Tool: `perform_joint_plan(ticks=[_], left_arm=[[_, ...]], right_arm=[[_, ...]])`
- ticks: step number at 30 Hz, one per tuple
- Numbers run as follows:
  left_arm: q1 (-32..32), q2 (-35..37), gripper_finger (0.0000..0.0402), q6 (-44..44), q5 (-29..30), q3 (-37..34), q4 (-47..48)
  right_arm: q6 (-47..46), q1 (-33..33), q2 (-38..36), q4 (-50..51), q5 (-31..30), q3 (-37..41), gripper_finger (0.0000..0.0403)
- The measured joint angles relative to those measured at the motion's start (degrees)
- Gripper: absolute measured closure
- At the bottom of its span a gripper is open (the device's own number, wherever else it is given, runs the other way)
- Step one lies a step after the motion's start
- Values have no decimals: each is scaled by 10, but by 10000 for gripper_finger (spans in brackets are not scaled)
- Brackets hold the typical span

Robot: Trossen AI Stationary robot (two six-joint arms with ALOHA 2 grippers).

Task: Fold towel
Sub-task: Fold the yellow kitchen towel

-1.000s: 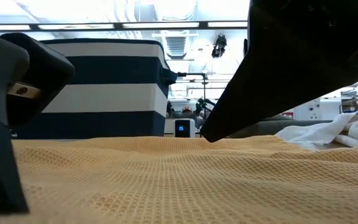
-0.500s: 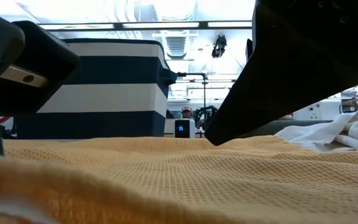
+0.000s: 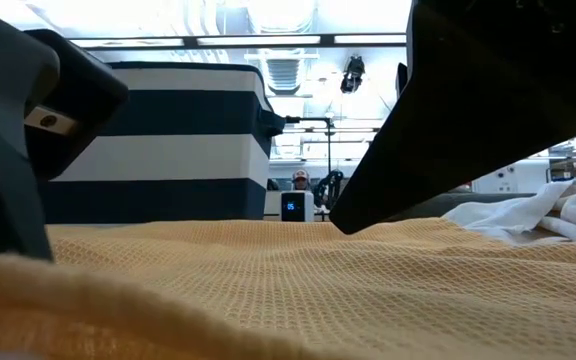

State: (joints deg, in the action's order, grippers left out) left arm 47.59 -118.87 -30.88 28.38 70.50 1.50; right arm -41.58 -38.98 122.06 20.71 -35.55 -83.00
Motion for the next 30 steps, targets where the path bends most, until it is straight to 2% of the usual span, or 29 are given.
perform_joint_plan(ticks=[4, 11, 20, 23, 26, 30], left_arm=[[-2, 0, 311, 0, 6, 0, 2], [-2, 4, 394, -1, 5, 0, 3], [-2, 17, 354, 15, -11, 1, 3], [-2, 17, 362, 13, -45, 1, -6], [1, 17, 389, 21, -80, 1, -36], [4, 16, 392, 24, -85, 1, -35]], right_arm=[[0, 0, 0, 0, 0, 0, 303], [0, 0, 0, 0, 0, 0, 314], [0, 0, 0, 0, 0, 0, 300], [0, 0, 0, 0, 0, 0, 296], [0, 0, 0, 0, 0, 0, 295], [0, 0, 0, 0, 0, 0, 301]])
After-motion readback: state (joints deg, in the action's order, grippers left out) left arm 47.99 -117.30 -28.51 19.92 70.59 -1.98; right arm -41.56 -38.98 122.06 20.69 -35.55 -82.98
